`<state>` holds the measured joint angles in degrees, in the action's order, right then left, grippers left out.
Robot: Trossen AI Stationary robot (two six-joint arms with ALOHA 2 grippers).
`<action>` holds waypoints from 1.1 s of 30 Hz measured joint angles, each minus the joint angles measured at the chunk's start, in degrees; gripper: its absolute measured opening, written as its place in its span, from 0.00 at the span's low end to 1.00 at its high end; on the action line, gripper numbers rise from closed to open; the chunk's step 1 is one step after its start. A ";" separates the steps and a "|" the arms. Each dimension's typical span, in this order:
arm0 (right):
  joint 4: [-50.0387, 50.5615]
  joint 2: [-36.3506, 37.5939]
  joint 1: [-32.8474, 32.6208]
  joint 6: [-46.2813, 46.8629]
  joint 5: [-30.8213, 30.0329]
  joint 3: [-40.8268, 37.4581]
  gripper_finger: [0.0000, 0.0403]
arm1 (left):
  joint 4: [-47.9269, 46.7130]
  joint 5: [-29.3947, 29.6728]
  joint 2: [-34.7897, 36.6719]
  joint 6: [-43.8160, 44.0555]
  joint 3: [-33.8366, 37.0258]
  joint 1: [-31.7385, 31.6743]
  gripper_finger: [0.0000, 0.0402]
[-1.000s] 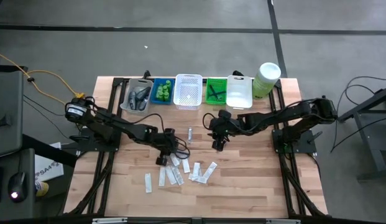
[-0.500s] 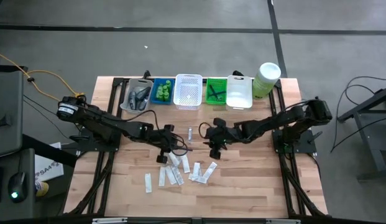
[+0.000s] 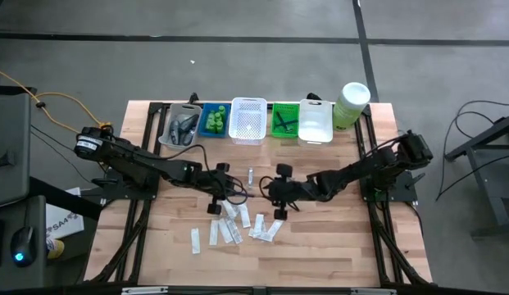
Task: Pick & Place Travel size toiletries
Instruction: Put the razor into the green bin
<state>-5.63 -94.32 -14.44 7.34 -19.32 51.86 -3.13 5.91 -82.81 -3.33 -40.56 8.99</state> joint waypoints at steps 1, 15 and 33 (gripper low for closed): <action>-1.04 0.00 0.03 -0.10 0.00 0.00 0.35 | 0.06 0.00 0.00 0.00 0.00 -0.02 0.09; -10.65 -11.94 1.02 -4.39 1.36 5.68 0.65 | -0.02 0.39 0.02 -0.98 -2.77 0.03 0.09; -10.32 -14.58 4.44 2.33 6.90 7.10 0.35 | -0.17 0.35 0.04 -1.32 -2.95 0.03 0.09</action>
<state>-15.95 -108.90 -10.00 9.67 -12.42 58.96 -3.30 6.26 -82.76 -4.66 -43.51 9.02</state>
